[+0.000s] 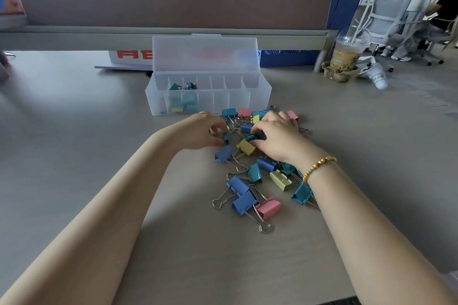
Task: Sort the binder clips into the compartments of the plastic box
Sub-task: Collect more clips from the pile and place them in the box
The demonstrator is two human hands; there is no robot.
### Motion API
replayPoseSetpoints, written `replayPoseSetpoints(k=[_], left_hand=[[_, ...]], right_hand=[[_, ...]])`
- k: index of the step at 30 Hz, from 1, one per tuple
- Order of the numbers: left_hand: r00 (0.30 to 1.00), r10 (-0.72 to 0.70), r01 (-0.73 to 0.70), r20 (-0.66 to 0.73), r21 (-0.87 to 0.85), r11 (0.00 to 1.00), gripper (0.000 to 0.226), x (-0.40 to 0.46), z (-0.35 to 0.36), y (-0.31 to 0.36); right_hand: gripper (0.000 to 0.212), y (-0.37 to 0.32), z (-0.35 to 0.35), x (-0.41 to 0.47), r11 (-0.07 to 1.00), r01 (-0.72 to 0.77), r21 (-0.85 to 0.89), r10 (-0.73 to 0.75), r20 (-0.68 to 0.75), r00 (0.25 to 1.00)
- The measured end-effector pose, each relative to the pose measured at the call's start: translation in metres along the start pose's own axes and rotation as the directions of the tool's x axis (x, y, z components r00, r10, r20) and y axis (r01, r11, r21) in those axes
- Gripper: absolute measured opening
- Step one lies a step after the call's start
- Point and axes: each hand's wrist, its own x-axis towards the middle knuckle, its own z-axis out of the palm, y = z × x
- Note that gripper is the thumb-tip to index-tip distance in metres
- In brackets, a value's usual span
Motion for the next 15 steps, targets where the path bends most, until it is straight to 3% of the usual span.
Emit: replayPoseSetpoints(k=[5,9,15], left_hand=[[0.999,-0.039,0.039,-0.034,-0.009,0.999,0.036,0.001,0.001,0.001],[0.996,-0.075,0.072,-0.042,-0.069,0.995,0.034,0.000,-0.002,-0.003],[0.994,-0.095,0.088,-0.057,-0.120,0.989,0.035,-0.001,-0.008,-0.009]], right_hand=[[0.047,-0.009,0.006,0.002,1.000,-0.007,0.013,0.008,-0.055,0.998],[0.042,-0.018,0.011,0.005,0.997,0.000,-0.082,-0.009,-0.116,0.993],[0.037,-0.019,0.005,0.002,1.000,0.010,-0.004,-0.010,-0.026,1.000]])
